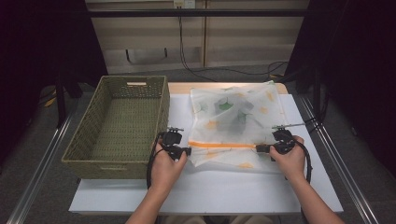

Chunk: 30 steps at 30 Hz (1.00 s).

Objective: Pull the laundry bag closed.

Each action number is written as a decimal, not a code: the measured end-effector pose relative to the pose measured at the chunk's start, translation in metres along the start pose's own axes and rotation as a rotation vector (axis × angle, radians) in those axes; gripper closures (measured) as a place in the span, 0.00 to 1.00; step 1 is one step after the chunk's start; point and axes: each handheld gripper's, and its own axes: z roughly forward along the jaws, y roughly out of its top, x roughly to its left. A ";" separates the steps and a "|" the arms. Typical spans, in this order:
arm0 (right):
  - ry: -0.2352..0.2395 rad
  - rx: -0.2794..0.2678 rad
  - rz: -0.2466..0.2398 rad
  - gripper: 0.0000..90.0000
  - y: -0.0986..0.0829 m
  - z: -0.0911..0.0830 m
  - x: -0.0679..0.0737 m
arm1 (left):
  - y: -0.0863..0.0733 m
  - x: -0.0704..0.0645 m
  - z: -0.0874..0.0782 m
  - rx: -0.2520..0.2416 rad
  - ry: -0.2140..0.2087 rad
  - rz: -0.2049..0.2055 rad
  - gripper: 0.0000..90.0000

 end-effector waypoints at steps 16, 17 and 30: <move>-0.001 -0.003 -0.012 1.00 0.003 -0.003 0.001 | 0.000 0.000 0.000 -0.001 0.003 0.003 1.00; 0.001 -0.003 -0.011 1.00 0.003 -0.003 0.001 | 0.000 0.000 0.000 -0.001 0.002 0.002 1.00; -0.004 -0.005 0.009 1.00 0.003 -0.004 -0.005 | 0.000 0.000 -0.001 -0.003 0.007 0.001 1.00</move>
